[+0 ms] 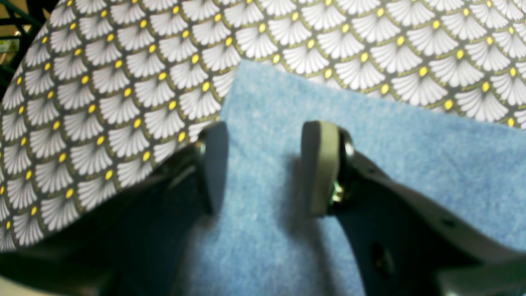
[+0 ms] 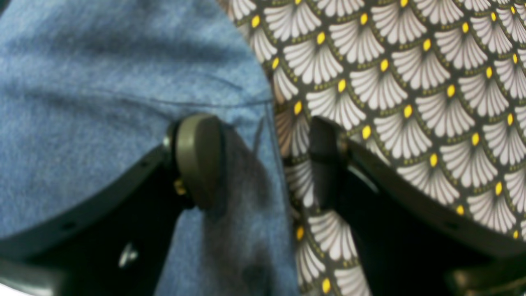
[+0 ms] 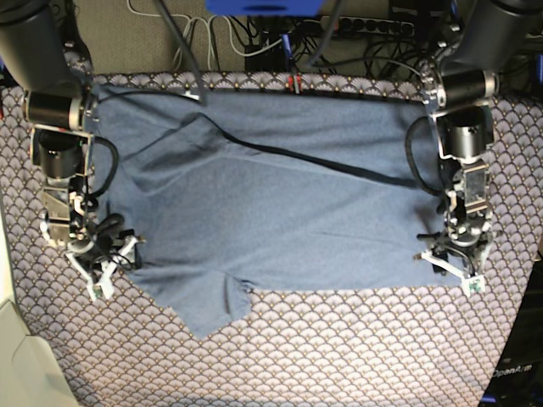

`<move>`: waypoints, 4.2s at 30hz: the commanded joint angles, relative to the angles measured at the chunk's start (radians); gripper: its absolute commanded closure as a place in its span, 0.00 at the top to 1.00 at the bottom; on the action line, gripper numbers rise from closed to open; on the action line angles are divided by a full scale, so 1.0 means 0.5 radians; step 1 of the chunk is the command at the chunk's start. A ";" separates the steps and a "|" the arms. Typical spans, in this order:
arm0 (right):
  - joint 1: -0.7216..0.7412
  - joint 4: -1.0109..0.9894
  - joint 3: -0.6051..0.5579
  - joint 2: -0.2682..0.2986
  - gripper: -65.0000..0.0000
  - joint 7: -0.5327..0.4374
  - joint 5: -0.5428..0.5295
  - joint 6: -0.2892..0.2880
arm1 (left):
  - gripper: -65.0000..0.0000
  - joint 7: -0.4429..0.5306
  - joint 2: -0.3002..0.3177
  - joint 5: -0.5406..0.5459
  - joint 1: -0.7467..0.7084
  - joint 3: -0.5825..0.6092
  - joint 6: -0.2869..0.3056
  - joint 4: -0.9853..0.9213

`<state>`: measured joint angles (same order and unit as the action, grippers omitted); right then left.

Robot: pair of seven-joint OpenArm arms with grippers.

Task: Fold the T-shirt properly
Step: 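Reach both grippers to the shirt's hem edge and grasp it, then lift the hem with both grippers and fold it toward the collar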

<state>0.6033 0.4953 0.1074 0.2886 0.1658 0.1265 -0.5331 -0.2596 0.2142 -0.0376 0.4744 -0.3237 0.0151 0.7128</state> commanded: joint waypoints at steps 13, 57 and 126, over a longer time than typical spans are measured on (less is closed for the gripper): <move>0.025 0.008 -0.001 0.017 0.03 0.020 0.013 0.015 | 0.44 0.051 0.083 0.012 0.112 -0.002 -0.007 0.021; 0.019 0.008 -0.001 0.014 0.00 0.023 0.013 0.009 | 0.44 0.726 0.098 0.018 0.302 -0.002 -0.010 -0.789; -1.374 2.070 0.189 -0.029 0.00 0.268 -0.129 0.003 | 0.01 -0.360 0.107 0.647 -0.972 -0.244 -0.007 1.436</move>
<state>-0.1078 1.5089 0.1970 0.2577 0.3298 0.0746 -0.5385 -0.4725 0.2520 0.2821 -0.0357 -0.4427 0.0067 1.4078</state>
